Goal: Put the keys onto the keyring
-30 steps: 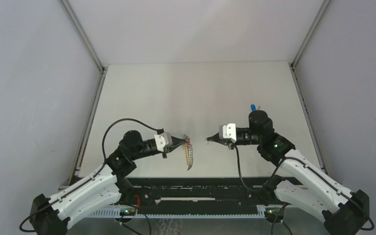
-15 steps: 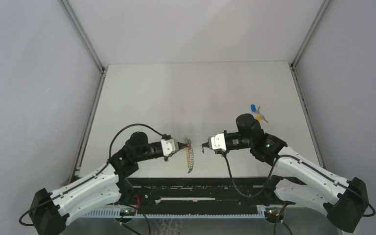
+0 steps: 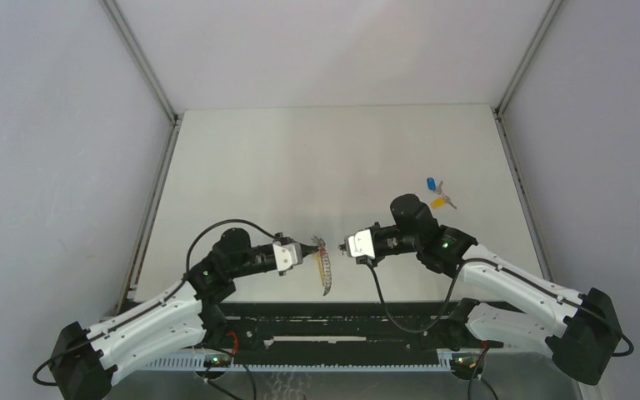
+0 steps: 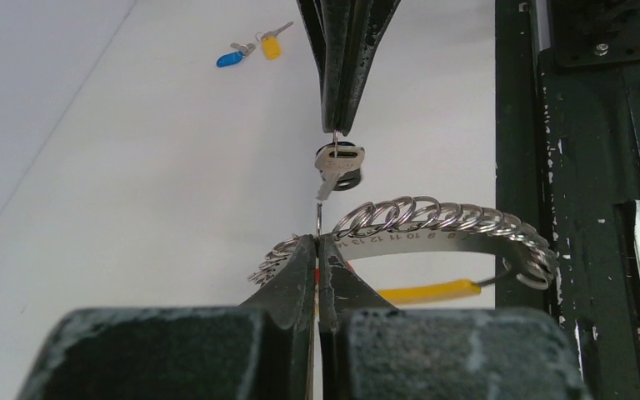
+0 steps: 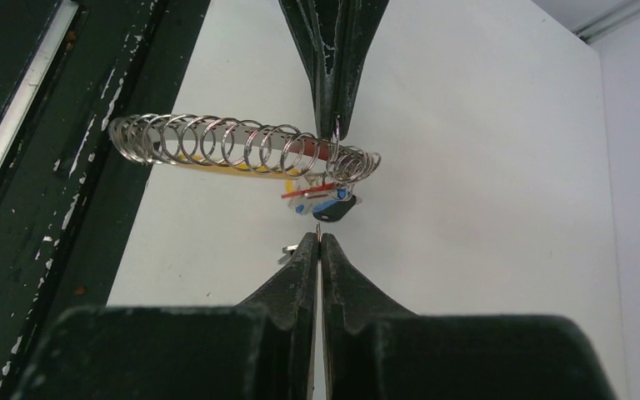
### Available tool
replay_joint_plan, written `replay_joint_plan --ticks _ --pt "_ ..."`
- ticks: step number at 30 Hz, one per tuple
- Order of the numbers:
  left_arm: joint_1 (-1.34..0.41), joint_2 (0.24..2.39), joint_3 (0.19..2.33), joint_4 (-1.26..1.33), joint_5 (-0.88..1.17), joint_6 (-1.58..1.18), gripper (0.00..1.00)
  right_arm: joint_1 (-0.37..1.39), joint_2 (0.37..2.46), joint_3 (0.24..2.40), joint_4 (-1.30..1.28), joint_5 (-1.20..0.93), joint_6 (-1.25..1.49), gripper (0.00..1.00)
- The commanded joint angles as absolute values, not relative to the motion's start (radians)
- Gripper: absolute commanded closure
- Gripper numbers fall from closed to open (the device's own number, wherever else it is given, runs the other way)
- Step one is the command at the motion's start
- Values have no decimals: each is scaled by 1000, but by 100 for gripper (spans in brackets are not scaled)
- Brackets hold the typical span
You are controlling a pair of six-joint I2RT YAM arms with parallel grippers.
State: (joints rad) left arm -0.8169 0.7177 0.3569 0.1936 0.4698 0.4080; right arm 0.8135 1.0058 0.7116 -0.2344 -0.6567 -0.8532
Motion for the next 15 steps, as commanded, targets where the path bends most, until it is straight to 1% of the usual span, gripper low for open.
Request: replay_joint_plan --ticks 1,15 --pt "-824 719 350 272 479 435 100 822 1013 758 -177 -659 -870 100" --pt "-823 725 345 298 515 427 100 845 1049 812 -198 -695 -884 100"
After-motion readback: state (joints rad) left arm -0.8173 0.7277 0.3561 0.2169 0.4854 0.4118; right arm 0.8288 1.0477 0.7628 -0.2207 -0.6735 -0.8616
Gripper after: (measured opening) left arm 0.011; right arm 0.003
